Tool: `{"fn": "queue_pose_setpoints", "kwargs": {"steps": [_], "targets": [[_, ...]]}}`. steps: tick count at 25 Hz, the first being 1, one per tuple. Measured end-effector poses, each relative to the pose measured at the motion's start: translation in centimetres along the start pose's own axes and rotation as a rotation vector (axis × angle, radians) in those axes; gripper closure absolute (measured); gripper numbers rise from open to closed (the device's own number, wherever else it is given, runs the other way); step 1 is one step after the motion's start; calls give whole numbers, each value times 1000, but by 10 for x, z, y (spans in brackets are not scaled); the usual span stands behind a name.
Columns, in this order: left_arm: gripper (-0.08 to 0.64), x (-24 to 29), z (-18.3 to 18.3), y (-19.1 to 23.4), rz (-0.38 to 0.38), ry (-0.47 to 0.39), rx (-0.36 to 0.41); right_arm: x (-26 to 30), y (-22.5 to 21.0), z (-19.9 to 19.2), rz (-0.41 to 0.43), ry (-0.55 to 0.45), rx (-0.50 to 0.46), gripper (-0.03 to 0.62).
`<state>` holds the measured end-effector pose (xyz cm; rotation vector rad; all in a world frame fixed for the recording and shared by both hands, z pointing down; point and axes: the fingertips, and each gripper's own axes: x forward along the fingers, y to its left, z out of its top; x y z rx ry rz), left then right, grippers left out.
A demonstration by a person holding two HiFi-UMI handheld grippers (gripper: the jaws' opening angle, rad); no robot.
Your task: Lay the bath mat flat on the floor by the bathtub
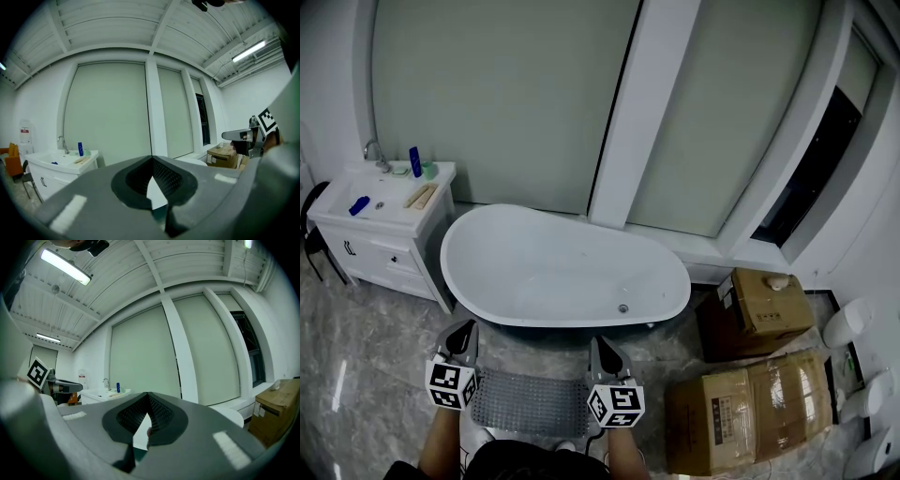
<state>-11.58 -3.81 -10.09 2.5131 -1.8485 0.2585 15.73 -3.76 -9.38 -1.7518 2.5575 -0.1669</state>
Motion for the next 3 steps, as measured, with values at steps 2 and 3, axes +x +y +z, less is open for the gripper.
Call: {"fn": "queue_pose_setpoints", "kwargs": {"steps": [2, 3], "targets": [[558, 2, 0, -1, 10, -5, 4, 2, -3, 1, 4, 1, -7, 569], [560, 3, 1, -2, 15, -7, 5, 3, -4, 1, 6, 1, -11, 569]]}}
